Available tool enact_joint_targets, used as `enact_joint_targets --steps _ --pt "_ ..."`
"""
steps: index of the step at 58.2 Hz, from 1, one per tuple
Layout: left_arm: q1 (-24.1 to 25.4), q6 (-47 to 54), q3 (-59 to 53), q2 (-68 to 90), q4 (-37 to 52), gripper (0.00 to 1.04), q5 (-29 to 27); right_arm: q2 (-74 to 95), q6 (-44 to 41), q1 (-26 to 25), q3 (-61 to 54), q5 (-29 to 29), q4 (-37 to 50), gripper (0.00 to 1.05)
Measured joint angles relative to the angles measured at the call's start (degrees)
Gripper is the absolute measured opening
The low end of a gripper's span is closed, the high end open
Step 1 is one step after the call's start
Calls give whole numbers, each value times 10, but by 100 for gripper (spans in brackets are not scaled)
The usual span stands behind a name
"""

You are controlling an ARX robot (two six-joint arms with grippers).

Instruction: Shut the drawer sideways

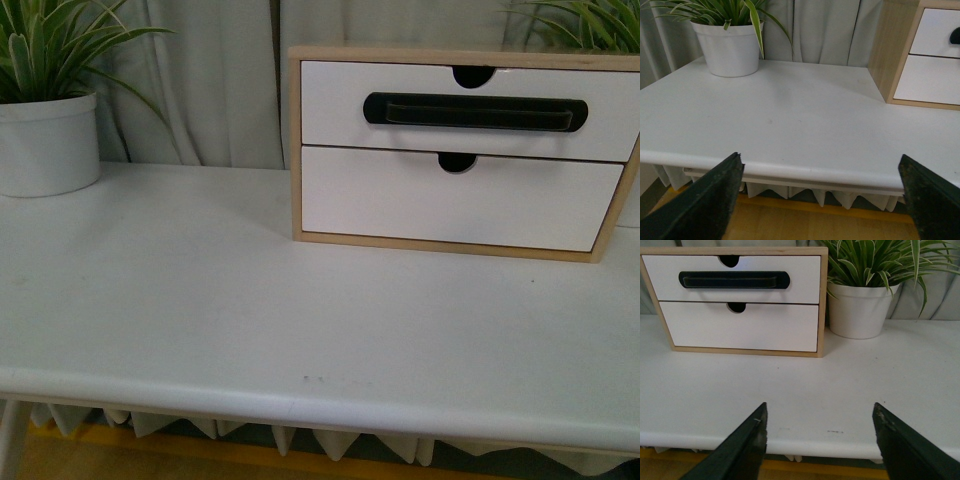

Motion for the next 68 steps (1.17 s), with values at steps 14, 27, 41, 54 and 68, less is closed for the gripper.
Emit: enact_joint_targets --steps 14,27,41,54,68 --pt "0 0 0 0 0 98 0 0 1 0 0 0 0 95" --pt "0 0 0 0 0 98 0 0 1 0 0 0 0 95" --pt "0 0 0 0 0 98 0 0 1 0 0 0 0 95" --pt "0 0 0 0 0 98 0 0 1 0 0 0 0 95" --pt "0 0 0 0 0 98 0 0 1 0 0 0 0 95"
